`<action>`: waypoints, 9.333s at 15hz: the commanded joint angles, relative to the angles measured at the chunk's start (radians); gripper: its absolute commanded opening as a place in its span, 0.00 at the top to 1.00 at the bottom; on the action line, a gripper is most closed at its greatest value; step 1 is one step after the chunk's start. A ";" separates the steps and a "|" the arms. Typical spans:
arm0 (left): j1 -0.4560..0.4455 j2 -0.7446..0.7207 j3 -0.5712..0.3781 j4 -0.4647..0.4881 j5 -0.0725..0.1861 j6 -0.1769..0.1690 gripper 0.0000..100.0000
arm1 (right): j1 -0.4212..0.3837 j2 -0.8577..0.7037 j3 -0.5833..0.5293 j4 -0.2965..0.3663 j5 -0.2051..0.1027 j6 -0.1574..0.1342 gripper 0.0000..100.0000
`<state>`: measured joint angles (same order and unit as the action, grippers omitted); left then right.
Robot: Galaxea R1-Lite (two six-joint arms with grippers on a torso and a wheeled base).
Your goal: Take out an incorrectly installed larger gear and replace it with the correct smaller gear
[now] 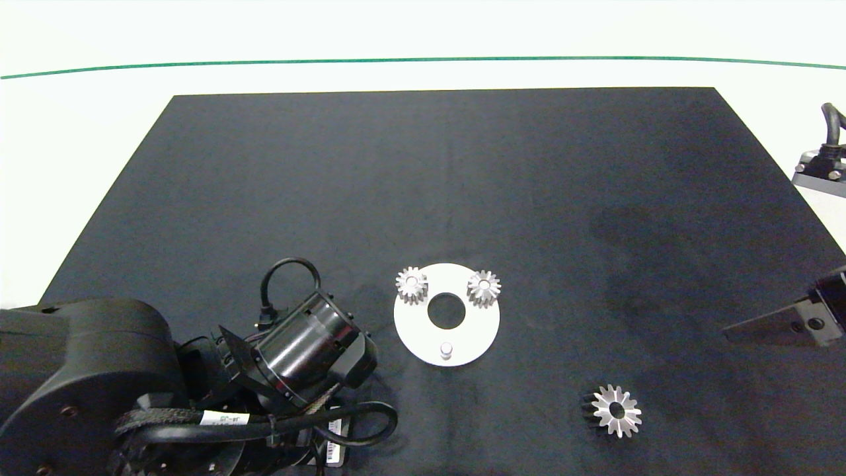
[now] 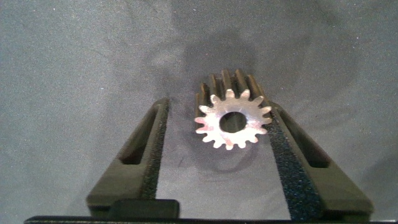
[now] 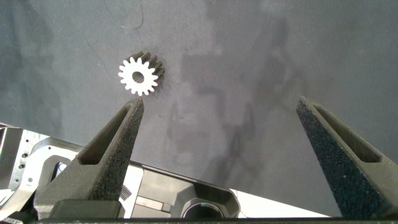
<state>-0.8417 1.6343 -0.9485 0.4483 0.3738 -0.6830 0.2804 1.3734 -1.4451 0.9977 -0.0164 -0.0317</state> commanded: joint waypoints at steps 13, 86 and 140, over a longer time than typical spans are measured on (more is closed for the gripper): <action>-0.005 0.003 0.001 0.004 0.004 -0.018 0.61 | -0.001 0.000 0.005 0.006 0.001 -0.013 0.00; -0.165 0.477 -1.050 0.589 0.066 0.214 0.87 | -0.239 -0.151 0.014 -0.056 0.035 -0.131 0.00; -0.171 0.510 -1.051 0.593 0.128 0.181 0.87 | -0.236 -0.158 0.023 -0.054 0.046 -0.152 0.00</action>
<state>-1.0132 2.1432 -2.0002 1.0334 0.4974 -0.4968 0.0443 1.2155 -1.4221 0.9381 0.0287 -0.1828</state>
